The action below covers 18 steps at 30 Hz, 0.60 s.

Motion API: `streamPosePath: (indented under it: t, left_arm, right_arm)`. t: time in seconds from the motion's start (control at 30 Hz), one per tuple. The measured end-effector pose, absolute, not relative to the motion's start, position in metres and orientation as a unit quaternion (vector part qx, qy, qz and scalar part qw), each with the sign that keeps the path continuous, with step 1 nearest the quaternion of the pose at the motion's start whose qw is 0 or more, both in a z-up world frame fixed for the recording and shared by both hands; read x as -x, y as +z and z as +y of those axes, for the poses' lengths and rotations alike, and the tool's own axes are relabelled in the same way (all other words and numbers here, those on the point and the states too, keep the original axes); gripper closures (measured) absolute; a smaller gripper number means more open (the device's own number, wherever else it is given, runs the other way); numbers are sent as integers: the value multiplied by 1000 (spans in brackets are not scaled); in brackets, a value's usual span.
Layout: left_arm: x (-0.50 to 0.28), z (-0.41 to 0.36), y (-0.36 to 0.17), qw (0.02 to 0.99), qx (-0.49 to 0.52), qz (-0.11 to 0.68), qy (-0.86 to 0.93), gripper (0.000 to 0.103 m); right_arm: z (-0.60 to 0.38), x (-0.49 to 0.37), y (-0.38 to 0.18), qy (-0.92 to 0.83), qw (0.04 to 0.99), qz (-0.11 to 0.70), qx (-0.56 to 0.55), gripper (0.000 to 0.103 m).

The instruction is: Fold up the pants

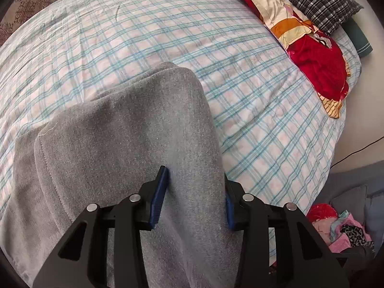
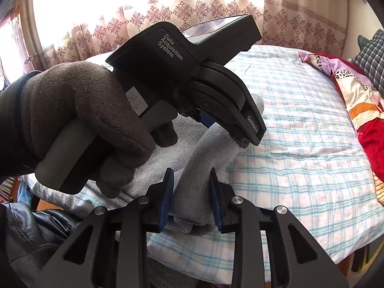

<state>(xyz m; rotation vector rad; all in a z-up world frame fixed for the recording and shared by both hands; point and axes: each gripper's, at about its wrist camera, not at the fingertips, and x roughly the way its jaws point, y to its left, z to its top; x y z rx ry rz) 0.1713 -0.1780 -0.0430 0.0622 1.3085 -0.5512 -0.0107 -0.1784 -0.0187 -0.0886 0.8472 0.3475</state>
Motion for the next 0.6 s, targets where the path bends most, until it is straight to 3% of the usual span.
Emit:
streamPosePath:
  t: [0.17, 0.23, 0.33, 0.6]
  left_arm:
    - [-170, -152, -28, 766, 28, 584, -267, 78]
    - [-168, -134, -18, 770, 64, 571, -278, 80]
    - [-166, -104, -7, 771, 114, 554, -292, 82]
    - [-151, -11, 18, 782, 201, 508, -301, 85]
  right_arm:
    - [-176, 13, -7, 187, 900, 393, 31, 74]
    - [-175, 13, 1, 205, 899, 387, 21, 72]
    - [-180, 14, 17, 223, 902, 369, -8, 59]
    - [-183, 9, 30, 215, 908, 358, -33, 54]
